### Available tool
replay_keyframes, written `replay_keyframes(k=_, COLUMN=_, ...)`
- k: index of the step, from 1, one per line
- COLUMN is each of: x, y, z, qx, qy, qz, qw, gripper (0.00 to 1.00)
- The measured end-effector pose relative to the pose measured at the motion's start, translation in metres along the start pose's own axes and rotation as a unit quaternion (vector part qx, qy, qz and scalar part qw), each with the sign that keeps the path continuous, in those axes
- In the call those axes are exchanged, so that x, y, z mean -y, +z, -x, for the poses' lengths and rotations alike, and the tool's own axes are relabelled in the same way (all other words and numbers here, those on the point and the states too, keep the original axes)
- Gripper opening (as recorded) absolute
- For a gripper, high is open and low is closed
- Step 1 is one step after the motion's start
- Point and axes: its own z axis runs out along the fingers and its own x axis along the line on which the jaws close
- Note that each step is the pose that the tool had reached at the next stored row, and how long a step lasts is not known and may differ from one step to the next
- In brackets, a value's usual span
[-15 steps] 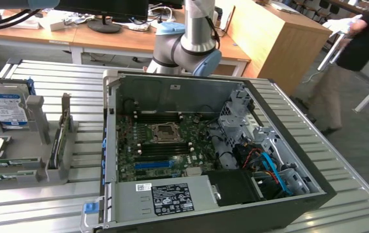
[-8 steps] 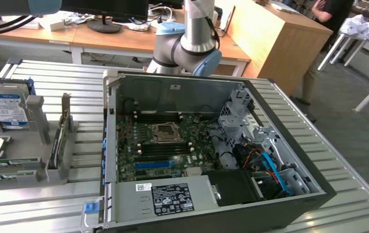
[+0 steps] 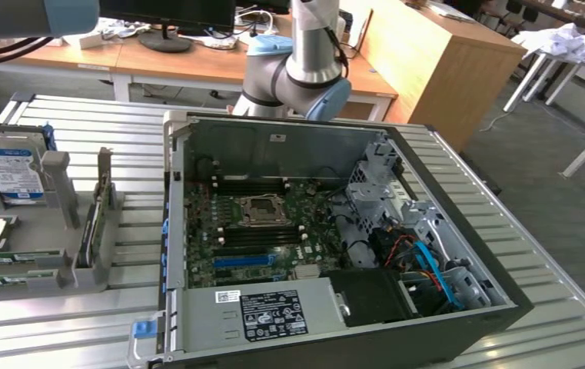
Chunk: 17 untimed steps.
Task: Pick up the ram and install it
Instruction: 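Pick up the ram and move it above insertion slot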
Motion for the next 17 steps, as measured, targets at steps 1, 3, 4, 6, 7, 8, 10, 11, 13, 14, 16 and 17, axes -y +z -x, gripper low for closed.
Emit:
replay_keyframes(k=1, x=0.0001, y=0.002, z=0.0, qx=0.0, qy=0.0, qz=0.0, qw=1.0, gripper=0.35)
replay_keyframes(k=3, x=0.0003, y=0.0055, z=0.0, qx=0.0, qy=0.0, qz=0.0, qw=1.0, gripper=0.35)
replay_keyframes(k=4, x=0.0003, y=0.0073, z=0.0, qx=0.0, qy=0.0, qz=0.0, qw=1.0, gripper=0.35)
replay_keyframes(k=6, x=0.0005, y=0.011, z=0.0, qx=0.0, qy=0.0, qz=-0.0001, qw=1.0, gripper=0.35)
replay_keyframes(k=7, x=0.0006, y=0.0127, z=0.0, qx=0.0, qy=0.0, qz=0.0, qw=1.0, gripper=0.35)
replay_keyframes(k=8, x=0.0007, y=0.0146, z=0.0, qx=0.0, qy=0.0, qz=0.0, qw=1.0, gripper=0.35)
replay_keyframes(k=10, x=0.0008, y=0.0182, z=0.0, qx=0.0, qy=0.0, qz=0.0, qw=1.0, gripper=0.35)
replay_keyframes(k=11, x=0.0009, y=0.02, z=0.0, qx=0.0, qy=0.0, qz=0.0, qw=1.0, gripper=0.35)
replay_keyframes(k=13, x=0.0011, y=0.0237, z=-0.001, qx=0.0, qy=0.0, qz=0.0, qw=1.0, gripper=0.35)
replay_keyframes(k=14, x=0.0011, y=0.0253, z=-0.001, qx=0.0, qy=0.0, qz=0.0, qw=1.0, gripper=0.35)
replay_keyframes(k=16, x=0.0012, y=0.0268, z=-0.001, qx=0.0, qy=0.0, qz=0.0001, qw=1.0, gripper=0.35)
replay_keyframes(k=17, x=0.0012, y=0.027, z=-0.001, qx=-0.0001, qy=0.0, qz=0.0002, qw=1.0, gripper=0.35)
